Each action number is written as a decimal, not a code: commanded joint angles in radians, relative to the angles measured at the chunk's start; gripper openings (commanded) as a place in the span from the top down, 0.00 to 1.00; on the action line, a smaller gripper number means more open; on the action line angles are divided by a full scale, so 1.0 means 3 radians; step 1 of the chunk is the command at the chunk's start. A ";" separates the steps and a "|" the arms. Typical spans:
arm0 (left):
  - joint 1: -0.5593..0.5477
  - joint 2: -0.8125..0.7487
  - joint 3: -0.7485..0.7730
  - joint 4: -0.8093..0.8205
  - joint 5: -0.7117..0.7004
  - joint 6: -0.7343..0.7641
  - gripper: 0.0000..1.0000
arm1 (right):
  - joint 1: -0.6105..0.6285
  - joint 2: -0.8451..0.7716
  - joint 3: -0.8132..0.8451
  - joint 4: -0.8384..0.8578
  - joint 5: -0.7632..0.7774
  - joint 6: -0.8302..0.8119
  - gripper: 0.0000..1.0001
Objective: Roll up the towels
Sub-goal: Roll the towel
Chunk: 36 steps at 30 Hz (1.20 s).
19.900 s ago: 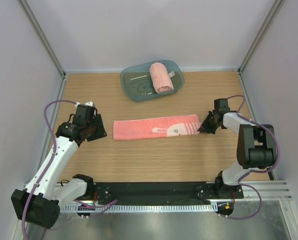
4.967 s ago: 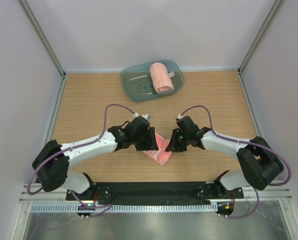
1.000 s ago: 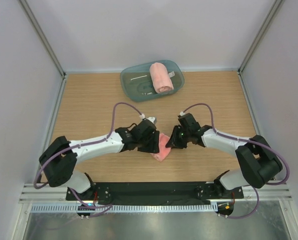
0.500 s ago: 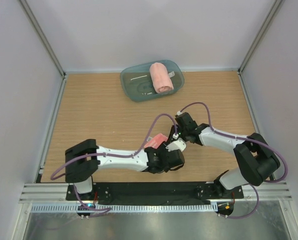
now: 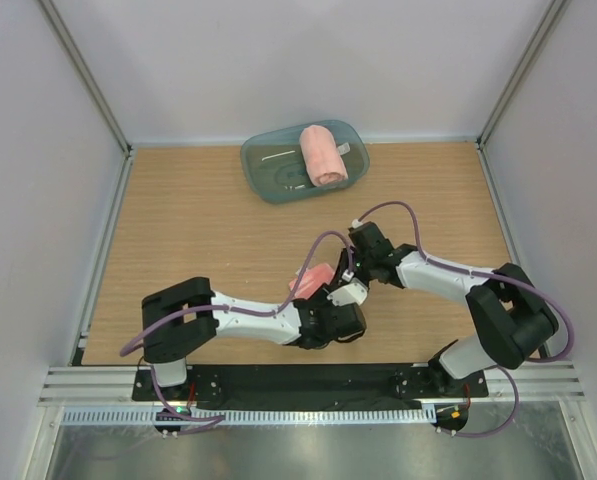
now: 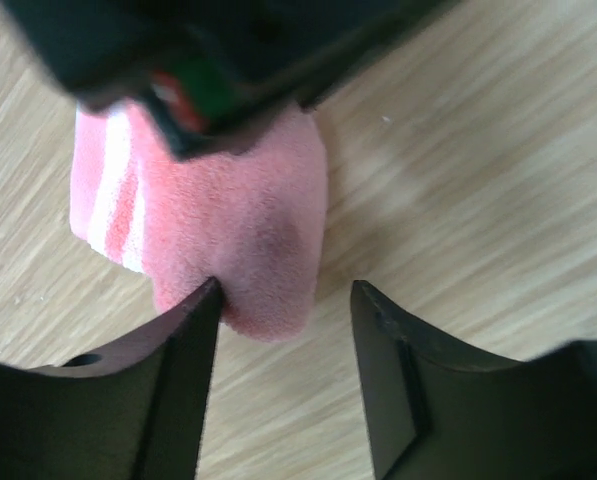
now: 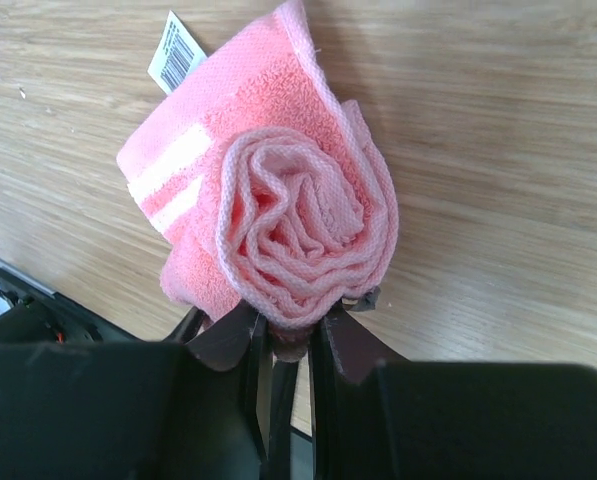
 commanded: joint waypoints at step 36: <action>0.1483 -0.0735 -0.0692 0.0617 0.3741 -0.1702 0.99 | -0.0495 -0.0417 0.0964 -0.1505 0.0293 -0.0807 0.20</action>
